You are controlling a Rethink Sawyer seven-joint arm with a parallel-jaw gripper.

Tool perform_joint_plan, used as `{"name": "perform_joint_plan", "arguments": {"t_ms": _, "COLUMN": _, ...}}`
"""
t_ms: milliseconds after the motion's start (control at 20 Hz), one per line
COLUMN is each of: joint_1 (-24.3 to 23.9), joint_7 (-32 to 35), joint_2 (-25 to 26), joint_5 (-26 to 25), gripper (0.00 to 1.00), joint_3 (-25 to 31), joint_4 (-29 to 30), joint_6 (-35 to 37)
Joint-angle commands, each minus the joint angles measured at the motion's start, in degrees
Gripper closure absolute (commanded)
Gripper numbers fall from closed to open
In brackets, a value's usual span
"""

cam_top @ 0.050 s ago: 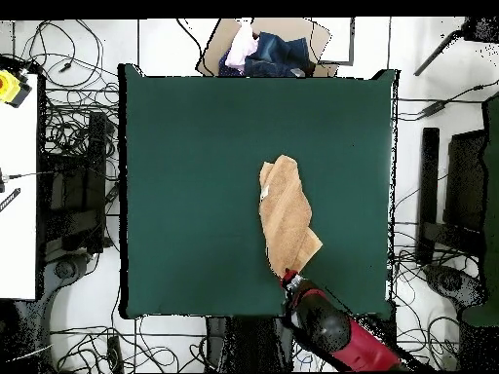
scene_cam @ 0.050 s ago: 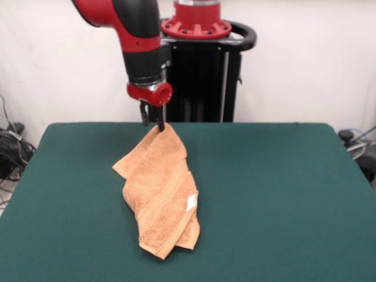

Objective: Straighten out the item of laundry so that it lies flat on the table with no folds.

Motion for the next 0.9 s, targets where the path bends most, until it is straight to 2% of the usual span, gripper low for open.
{"name": "perform_joint_plan", "arguments": {"t_ms": 50, "joint_1": 5.9, "joint_7": 11.7, "joint_2": 0.8, "joint_5": 5.4, "gripper": 0.00, "joint_3": 2.8, "joint_4": -6.5, "joint_6": 1.3}}
{"name": "perform_joint_plan", "arguments": {"t_ms": 150, "joint_1": 10.8, "joint_7": 11.7, "joint_2": -1.3, "joint_5": 9.3, "gripper": 0.00, "joint_3": -0.4, "joint_4": -8.8, "joint_6": 5.2}}
{"name": "perform_joint_plan", "arguments": {"t_ms": 300, "joint_1": 21.3, "joint_7": 11.3, "joint_2": -4.7, "joint_5": 16.5, "gripper": 0.00, "joint_3": -9.4, "joint_4": -14.3, "joint_6": 15.9}}
{"name": "perform_joint_plan", "arguments": {"t_ms": 400, "joint_1": 24.1, "joint_7": 10.9, "joint_2": -4.1, "joint_5": 18.4, "gripper": 0.00, "joint_3": -11.5, "joint_4": -18.6, "joint_6": 21.0}}
{"name": "perform_joint_plan", "arguments": {"t_ms": 500, "joint_1": 22.8, "joint_7": 10.2, "joint_2": -1.9, "joint_5": 18.9, "gripper": 0.00, "joint_3": -9.3, "joint_4": -21.9, "joint_6": 23.5}}
{"name": "perform_joint_plan", "arguments": {"t_ms": 650, "joint_1": 24.0, "joint_7": 9.7, "joint_2": 0.1, "joint_5": 19.1, "gripper": 0.00, "joint_3": -10.0, "joint_4": -25.6, "joint_6": 23.6}}
{"name": "perform_joint_plan", "arguments": {"t_ms": 900, "joint_1": 22.8, "joint_7": 10.0, "joint_2": 0.5, "joint_5": 19.0, "gripper": 0.00, "joint_3": -8.4, "joint_4": -26.7, "joint_6": 25.2}}
